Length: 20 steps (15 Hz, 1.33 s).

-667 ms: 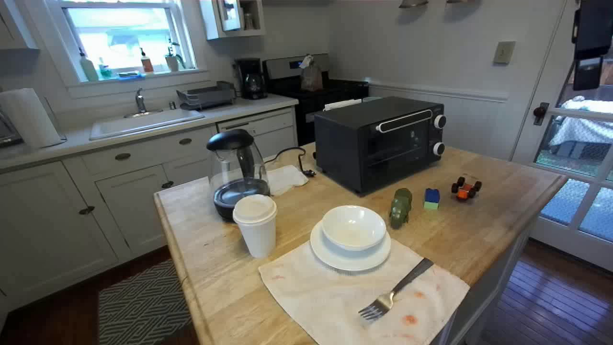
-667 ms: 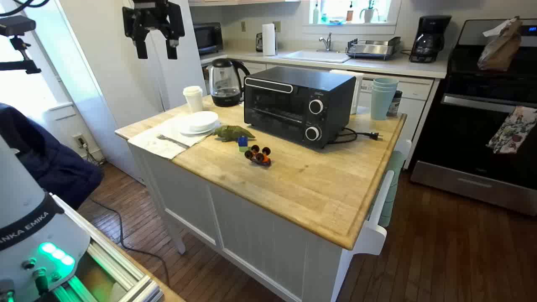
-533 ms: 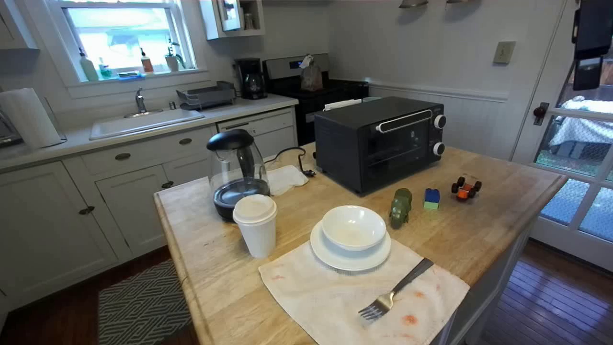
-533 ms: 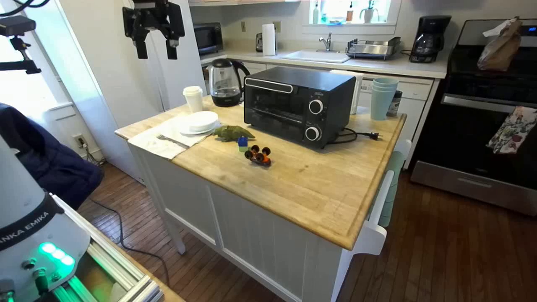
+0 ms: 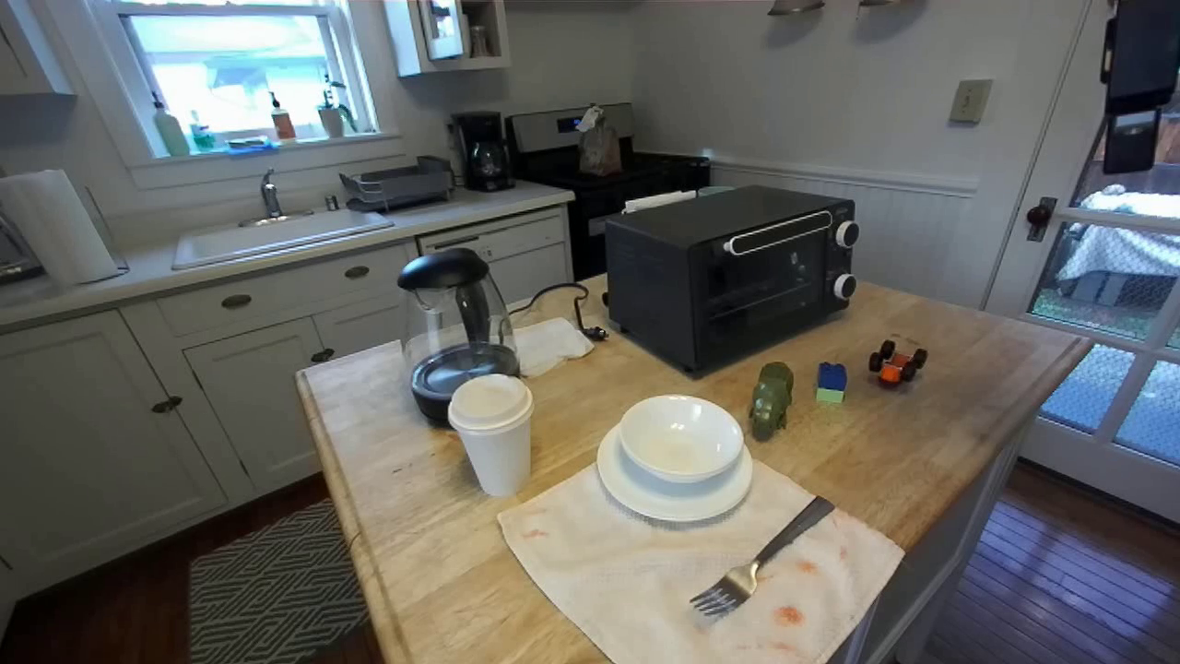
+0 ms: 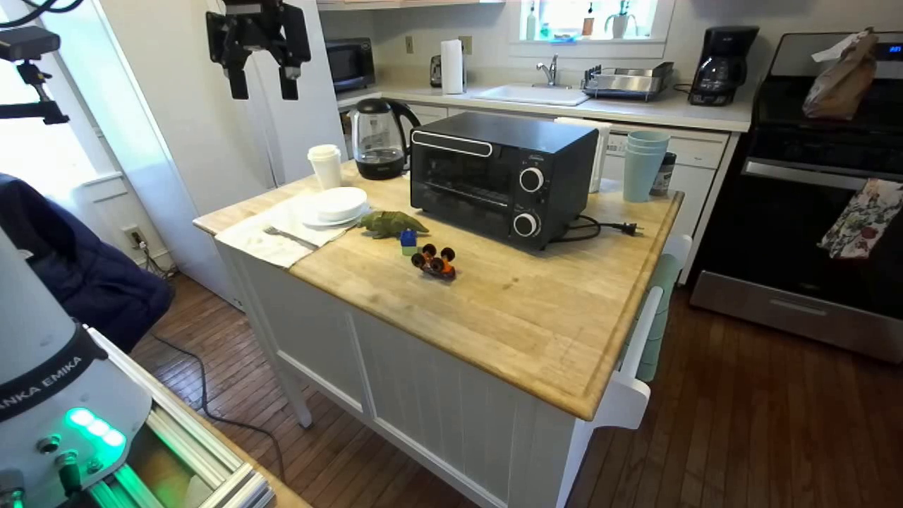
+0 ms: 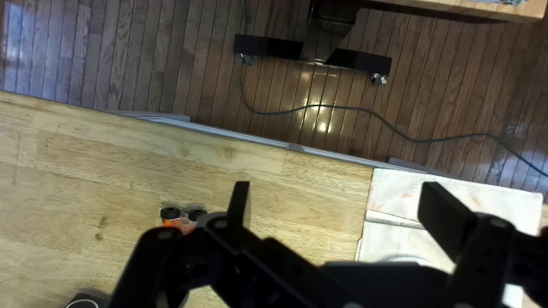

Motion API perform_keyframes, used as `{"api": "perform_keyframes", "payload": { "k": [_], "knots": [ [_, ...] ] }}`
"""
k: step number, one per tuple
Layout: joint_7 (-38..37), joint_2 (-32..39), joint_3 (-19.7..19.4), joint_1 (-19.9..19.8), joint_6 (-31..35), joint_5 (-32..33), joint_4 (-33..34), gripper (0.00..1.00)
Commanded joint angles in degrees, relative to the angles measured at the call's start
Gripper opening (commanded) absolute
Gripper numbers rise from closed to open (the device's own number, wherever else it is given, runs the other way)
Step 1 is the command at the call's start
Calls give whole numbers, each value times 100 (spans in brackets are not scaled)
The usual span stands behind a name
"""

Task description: Set the toy car upright

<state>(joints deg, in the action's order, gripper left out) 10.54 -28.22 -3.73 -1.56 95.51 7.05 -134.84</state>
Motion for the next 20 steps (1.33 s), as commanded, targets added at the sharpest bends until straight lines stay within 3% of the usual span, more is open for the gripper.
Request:
{"api": "perform_keyframes", "payload": {
  "k": [1, 7, 15, 20],
  "knots": [
    [-8, 2, -16, 21, -12, 5, 10, 100],
    [-739, 561, -213, -341, 611, 16, 22, 100],
    [-1308, 1537, -648, -707, 2726, -529, -336, 100],
    [-1131, 2079, -809, -768, 3927, -1122, -546, 100]
  ]
}}
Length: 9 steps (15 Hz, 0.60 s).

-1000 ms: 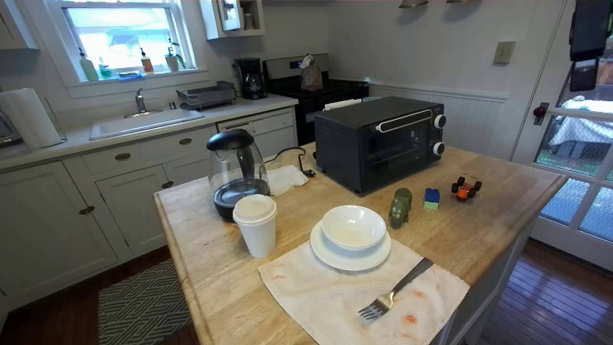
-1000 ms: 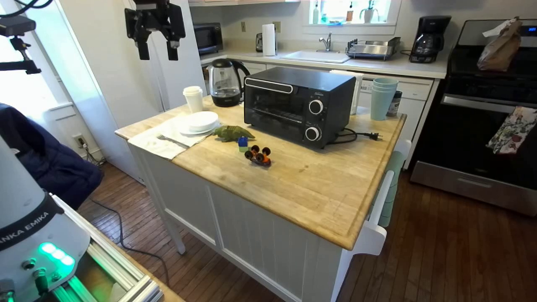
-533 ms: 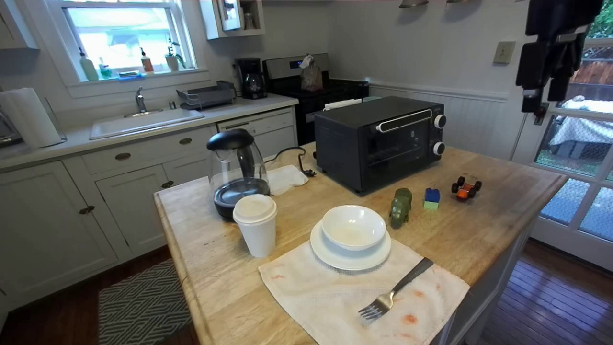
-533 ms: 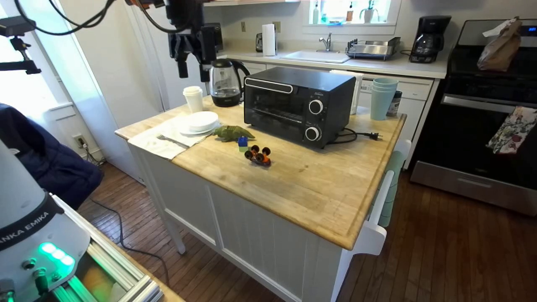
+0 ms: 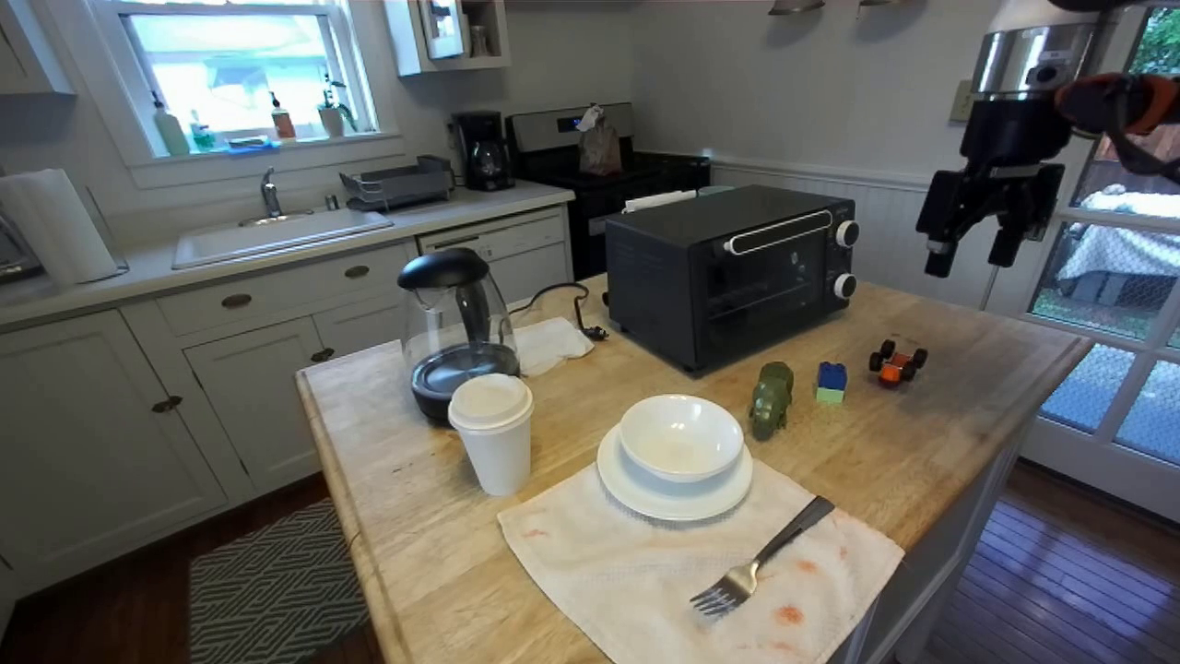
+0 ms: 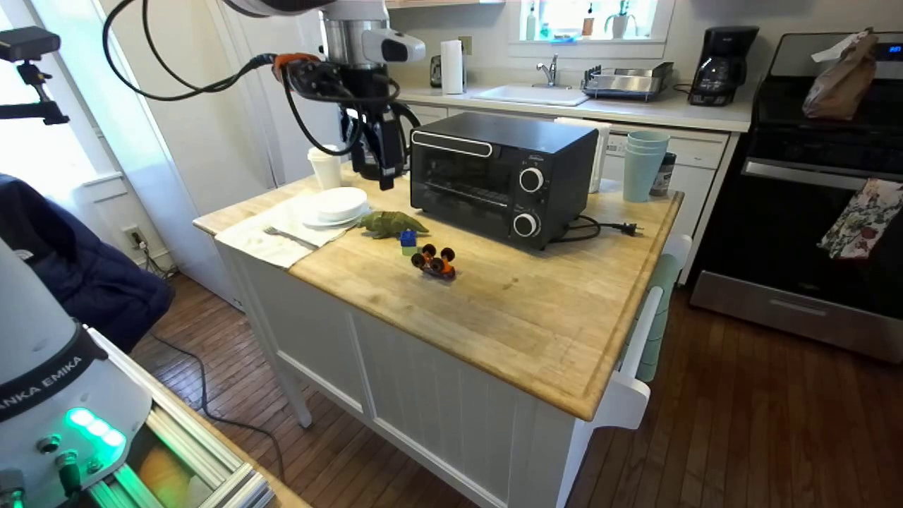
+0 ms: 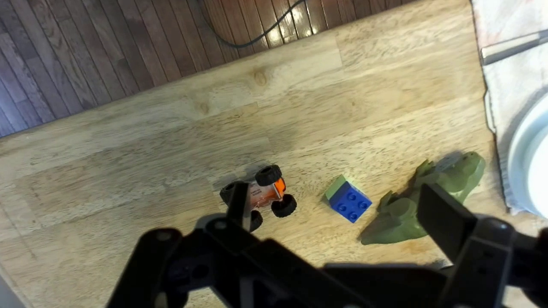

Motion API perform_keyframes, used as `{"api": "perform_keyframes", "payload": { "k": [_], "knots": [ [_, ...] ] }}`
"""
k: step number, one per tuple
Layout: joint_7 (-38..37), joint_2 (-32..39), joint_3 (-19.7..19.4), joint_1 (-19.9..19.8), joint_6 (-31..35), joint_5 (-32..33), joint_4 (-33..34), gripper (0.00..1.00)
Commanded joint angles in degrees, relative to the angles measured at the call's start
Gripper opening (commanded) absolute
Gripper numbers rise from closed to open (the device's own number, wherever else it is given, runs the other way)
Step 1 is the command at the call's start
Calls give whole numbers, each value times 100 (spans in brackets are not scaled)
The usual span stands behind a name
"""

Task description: Set the toy car upright

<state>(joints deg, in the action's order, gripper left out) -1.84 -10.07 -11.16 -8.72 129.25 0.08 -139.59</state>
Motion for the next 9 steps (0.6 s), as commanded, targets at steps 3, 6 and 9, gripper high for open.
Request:
{"api": "perform_keyframes", "payload": {
  "k": [3, 6, 9],
  "knots": [
    [645, 716, -167, -67, 660, -716, 84, 100],
    [469, 625, -114, -95, 612, -525, -17, 100],
    [481, 676, -113, -96, 618, -534, 26, 100]
  ]
}}
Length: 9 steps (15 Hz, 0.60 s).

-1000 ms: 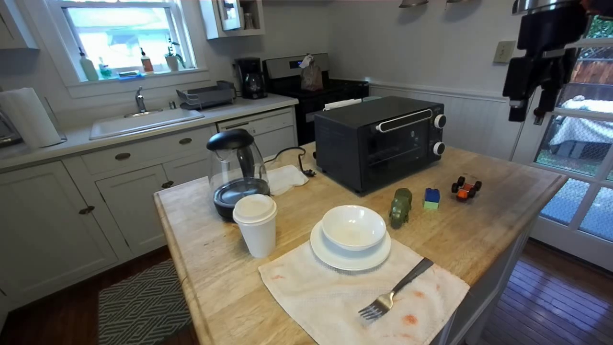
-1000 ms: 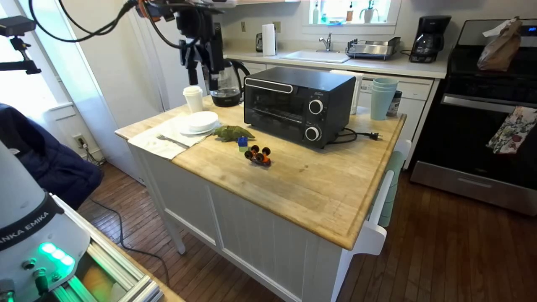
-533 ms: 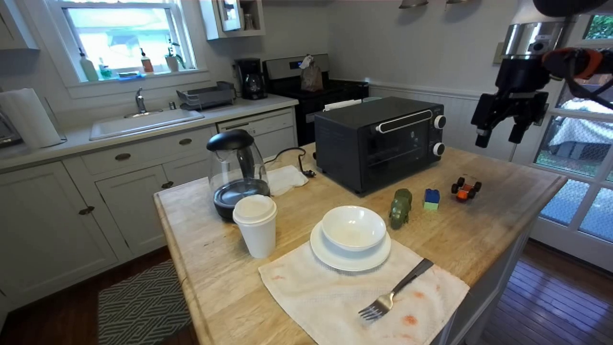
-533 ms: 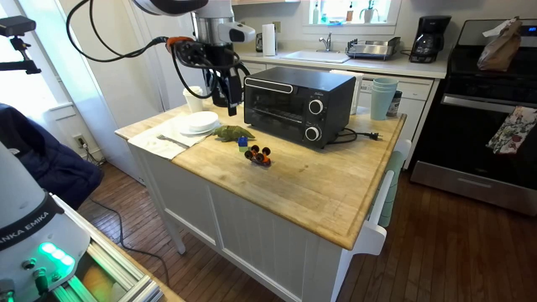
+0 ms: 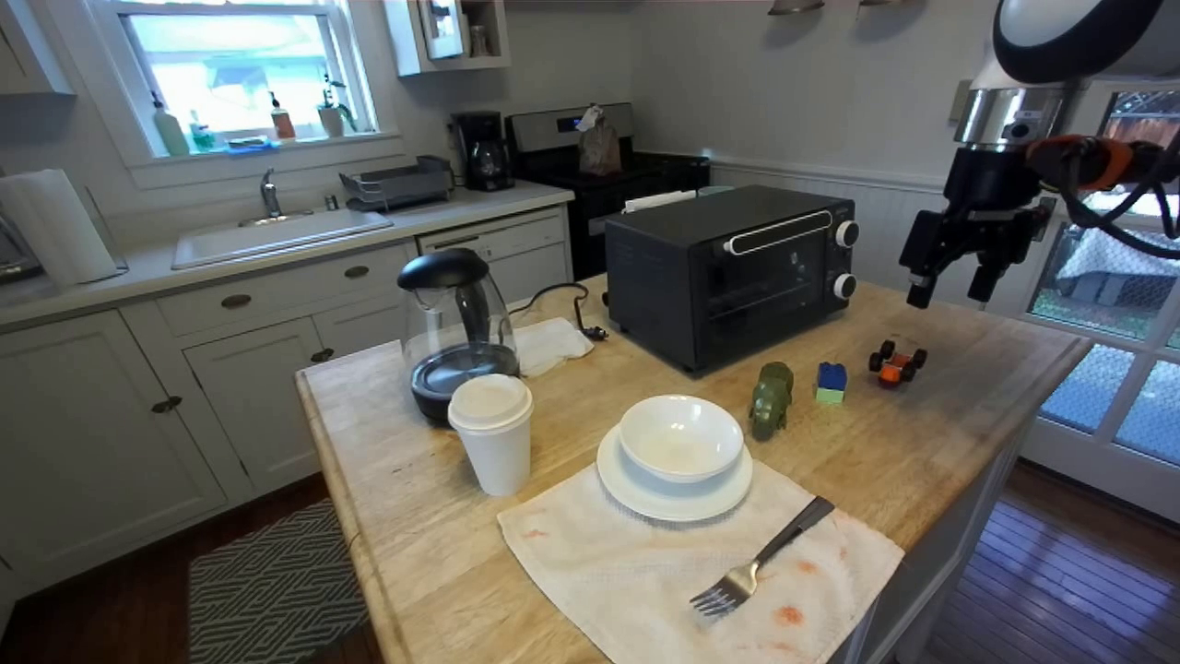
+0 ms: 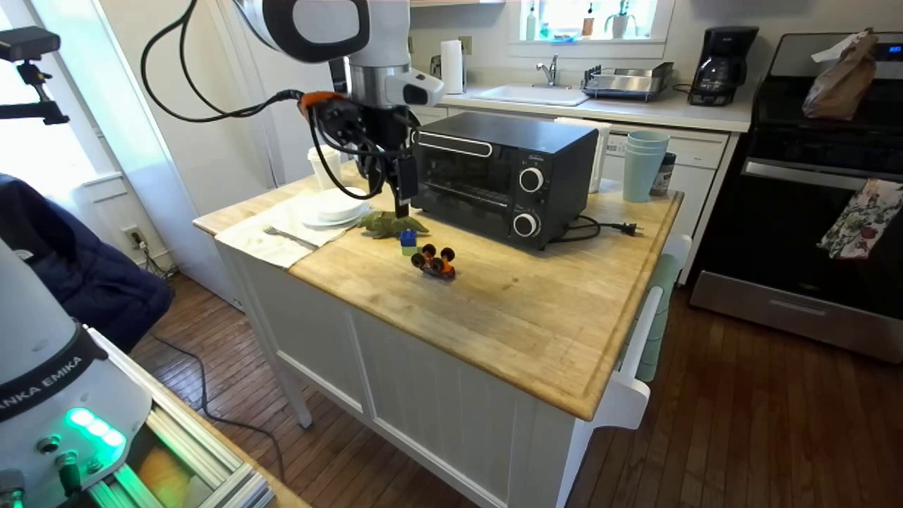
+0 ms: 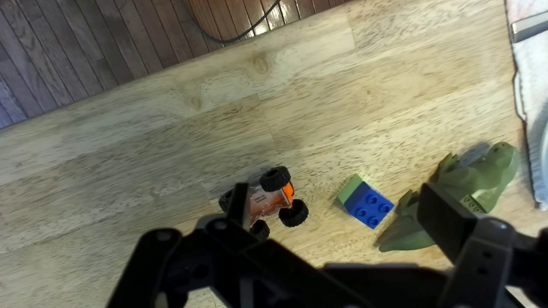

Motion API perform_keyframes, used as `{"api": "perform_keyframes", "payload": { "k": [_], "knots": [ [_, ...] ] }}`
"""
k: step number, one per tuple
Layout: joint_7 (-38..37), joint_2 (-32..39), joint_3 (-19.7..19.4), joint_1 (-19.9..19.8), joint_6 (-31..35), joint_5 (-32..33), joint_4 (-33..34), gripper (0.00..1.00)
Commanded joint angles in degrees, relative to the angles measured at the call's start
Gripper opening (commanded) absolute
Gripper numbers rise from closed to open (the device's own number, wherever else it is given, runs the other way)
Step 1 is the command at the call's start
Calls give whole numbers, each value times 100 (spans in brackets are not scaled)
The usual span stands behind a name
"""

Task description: Set the toy car upright

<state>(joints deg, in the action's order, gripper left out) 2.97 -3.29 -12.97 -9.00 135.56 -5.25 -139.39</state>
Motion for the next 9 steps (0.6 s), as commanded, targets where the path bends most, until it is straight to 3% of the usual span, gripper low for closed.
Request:
{"api": "perform_keyframes", "payload": {
  "k": [1, 9],
  "knots": [
    [0, -2, 67, -68, -13, -2, 17, 100],
    [220, 779, -27, -275, 596, -1079, 429, 100]
  ]
}}
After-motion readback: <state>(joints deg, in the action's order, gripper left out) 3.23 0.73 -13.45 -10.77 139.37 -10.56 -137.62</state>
